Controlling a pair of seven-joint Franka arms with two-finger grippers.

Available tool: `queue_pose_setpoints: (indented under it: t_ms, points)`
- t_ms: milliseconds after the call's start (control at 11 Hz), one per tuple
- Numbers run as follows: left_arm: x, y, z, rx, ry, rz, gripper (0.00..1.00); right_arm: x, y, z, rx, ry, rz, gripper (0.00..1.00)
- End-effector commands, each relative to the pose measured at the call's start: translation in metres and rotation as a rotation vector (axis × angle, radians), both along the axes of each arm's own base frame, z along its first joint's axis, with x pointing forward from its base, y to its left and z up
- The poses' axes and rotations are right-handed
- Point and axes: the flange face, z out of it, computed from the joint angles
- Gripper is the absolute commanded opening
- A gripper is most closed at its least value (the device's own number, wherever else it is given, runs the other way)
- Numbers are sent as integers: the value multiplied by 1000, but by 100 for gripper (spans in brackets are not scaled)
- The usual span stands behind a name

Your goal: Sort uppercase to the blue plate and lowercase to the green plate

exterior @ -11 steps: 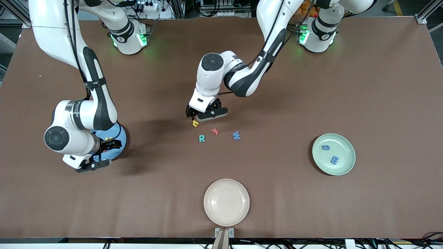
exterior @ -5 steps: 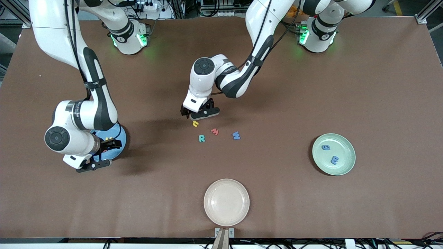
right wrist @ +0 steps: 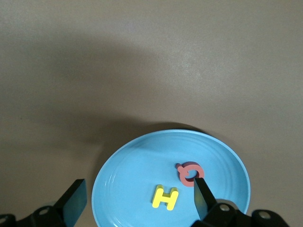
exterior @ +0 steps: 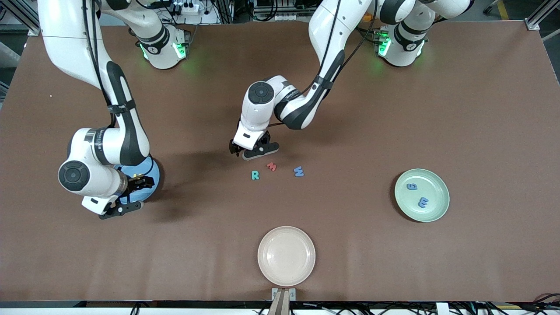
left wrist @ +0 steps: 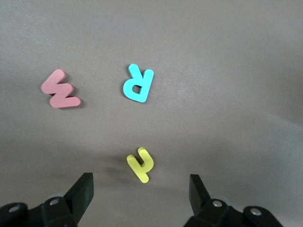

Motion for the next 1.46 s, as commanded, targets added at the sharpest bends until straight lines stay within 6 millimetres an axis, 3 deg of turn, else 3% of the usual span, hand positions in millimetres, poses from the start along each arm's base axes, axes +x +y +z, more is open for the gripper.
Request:
queue_pose_setpoints:
  t_ms: [0, 822, 1004, 1370]
  points:
    - [5, -6, -7, -26, 7, 17, 85, 2, -3, 0, 8, -1, 49, 100]
    - [12, -4, -22, 17, 47, 26, 72, 1, 5, -3, 10, 4, 69, 100]
    - [13, -6, -23, 14, 43, 24, 64, 0, 3, -4, 10, 7, 65, 100]
    - [13, -11, -32, 12, 38, 18, 65, 0, 5, -4, 10, 7, 68, 100]
